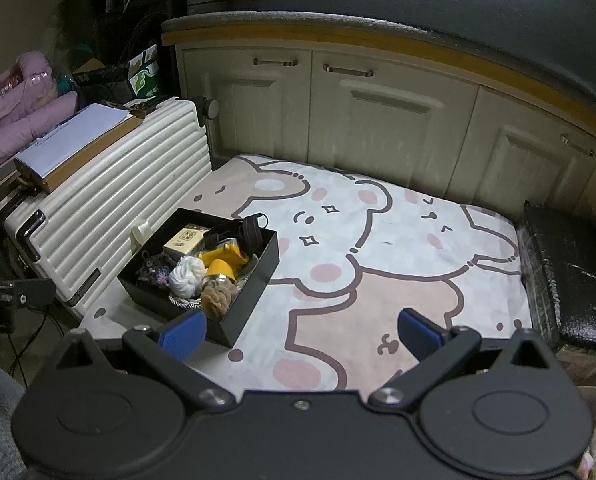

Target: Organize objects

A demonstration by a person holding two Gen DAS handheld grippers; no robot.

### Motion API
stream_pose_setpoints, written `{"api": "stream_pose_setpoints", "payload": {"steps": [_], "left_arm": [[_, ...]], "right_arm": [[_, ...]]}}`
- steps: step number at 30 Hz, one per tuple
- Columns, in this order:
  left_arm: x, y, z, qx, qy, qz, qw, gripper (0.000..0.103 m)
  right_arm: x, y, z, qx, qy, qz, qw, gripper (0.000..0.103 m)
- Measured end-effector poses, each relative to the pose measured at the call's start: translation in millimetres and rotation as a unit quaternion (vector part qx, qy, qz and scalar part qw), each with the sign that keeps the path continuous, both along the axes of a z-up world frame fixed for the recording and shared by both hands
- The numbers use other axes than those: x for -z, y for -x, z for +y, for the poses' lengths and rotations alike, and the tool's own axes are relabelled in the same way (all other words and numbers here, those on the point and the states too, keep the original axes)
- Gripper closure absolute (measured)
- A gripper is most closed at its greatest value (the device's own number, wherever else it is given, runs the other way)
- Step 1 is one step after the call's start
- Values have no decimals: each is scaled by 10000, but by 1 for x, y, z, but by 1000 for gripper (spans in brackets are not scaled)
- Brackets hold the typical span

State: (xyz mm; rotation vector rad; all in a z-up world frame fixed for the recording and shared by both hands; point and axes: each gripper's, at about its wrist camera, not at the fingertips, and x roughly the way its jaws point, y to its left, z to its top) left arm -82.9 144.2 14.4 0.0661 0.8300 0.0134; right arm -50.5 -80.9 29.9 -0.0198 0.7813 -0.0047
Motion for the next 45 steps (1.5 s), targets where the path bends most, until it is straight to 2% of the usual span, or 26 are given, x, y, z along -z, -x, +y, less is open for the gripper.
{"api": "stream_pose_setpoints", "payload": {"steps": [45], "left_arm": [[3, 0, -1, 129, -53, 19, 9999, 0]], "right_arm": [[1, -1, 2, 9, -1, 36, 10000, 0]]}}
